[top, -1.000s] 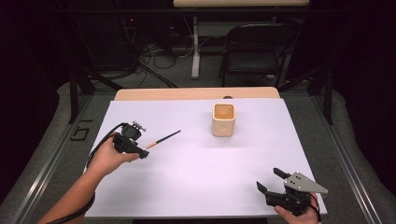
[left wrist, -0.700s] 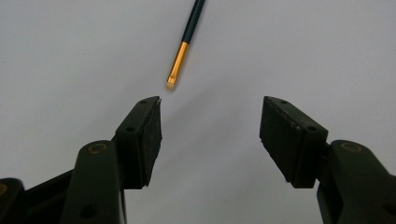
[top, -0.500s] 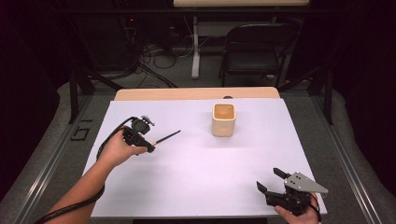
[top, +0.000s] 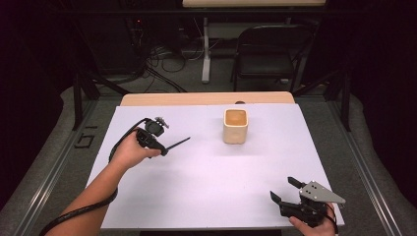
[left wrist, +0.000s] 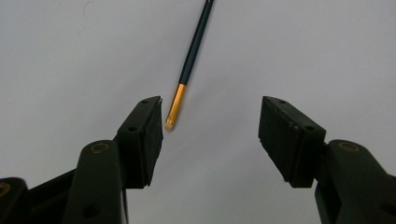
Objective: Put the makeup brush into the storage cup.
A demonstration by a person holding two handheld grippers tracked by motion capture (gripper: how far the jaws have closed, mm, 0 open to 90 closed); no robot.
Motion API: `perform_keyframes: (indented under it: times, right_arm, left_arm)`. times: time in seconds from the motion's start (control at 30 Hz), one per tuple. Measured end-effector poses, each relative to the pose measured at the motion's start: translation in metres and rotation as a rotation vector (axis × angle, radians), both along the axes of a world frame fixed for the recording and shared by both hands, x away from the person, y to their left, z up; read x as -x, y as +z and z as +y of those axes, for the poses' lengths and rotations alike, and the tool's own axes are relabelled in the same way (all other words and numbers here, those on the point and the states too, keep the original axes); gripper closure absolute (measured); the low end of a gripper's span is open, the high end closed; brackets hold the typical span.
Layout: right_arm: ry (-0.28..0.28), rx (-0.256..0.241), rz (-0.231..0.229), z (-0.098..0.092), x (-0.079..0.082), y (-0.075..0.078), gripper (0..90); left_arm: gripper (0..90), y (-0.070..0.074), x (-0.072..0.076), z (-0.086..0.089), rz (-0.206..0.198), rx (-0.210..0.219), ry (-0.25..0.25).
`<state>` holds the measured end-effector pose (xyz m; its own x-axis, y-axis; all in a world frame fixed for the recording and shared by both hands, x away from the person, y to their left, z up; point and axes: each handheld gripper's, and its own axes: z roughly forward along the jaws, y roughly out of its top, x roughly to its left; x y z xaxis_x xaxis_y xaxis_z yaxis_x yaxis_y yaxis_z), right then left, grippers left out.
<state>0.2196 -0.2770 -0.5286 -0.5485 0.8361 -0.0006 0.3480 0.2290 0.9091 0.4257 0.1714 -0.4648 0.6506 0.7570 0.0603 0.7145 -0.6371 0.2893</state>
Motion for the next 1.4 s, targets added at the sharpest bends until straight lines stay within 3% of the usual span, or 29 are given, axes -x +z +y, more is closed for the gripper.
perform_keyframes:
  times: [0.8, 1.4]
  right_arm:
    - [0.0, -0.01, -0.005, 0.0, -0.001, -0.001, 21.3]
    - [0.004, -0.011, -0.002, 0.0, -0.001, -0.001, 21.3]
  left_arm:
    - [40.3, -0.003, -0.018, -0.015, 0.014, -0.023, -0.012]
    - [43.1, -0.013, -0.03, -0.027, 0.048, -0.077, -0.037]
